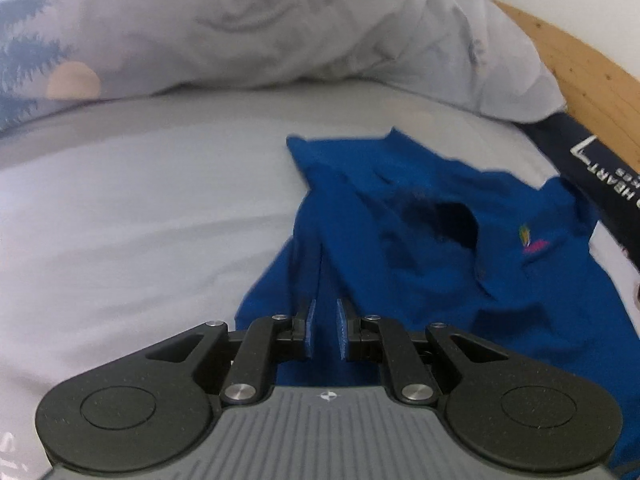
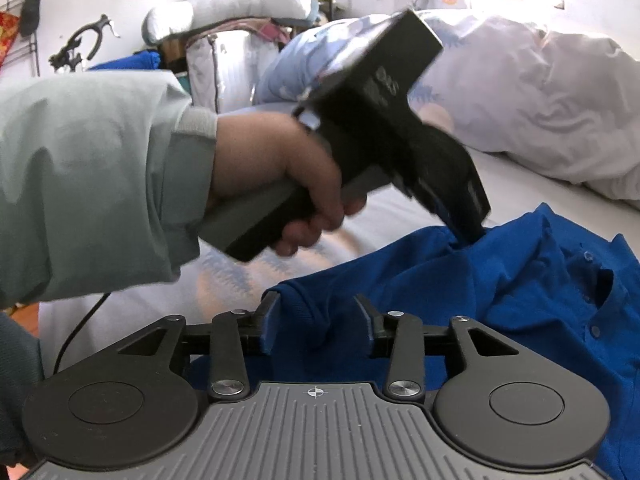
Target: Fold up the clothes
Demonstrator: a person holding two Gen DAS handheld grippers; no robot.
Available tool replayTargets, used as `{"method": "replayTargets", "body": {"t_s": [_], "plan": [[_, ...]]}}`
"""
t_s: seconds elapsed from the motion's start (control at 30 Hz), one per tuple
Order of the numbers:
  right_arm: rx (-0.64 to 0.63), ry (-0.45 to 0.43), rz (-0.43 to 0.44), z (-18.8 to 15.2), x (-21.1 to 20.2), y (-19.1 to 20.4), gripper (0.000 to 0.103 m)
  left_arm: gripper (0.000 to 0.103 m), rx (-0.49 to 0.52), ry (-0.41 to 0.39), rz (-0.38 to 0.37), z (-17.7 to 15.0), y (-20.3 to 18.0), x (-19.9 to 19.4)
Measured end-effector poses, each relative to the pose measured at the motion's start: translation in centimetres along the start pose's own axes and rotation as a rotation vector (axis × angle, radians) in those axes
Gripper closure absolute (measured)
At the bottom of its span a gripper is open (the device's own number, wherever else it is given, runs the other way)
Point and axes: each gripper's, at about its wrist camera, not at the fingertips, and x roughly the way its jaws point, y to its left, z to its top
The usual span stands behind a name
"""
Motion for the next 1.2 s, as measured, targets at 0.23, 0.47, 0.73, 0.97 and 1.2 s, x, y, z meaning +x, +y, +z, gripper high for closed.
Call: {"method": "replayTargets", "body": {"t_s": [0.23, 0.47, 0.73, 0.97, 1.2], "plan": [[-0.009, 0.019, -0.005, -0.2, 0.0, 0.0, 0.059, 0.077, 0.031, -0.012, 0.083, -0.2, 0.4, -0.3], [-0.003, 0.032, -0.013, -0.6, 0.0, -0.1, 0.059, 0.052, 0.135, 0.037, 0.035, -0.6, -0.6, -0.2], [-0.003, 0.034, -0.017, -0.6, 0.1, 0.0, 0.059, 0.060, 0.203, 0.016, 0.113, -1.2, -1.9, 1.0], [0.002, 0.034, -0.033, -0.7, 0.0, -0.2, 0.053, 0.093, 0.228, -0.016, 0.130, -1.5, -2.0, 0.8], [0.009, 0.011, -0.036, -0.7, -0.5, -0.6, 0.052, 0.095, -0.007, -0.121, 0.044, -0.7, 1.0, -1.2]]}}
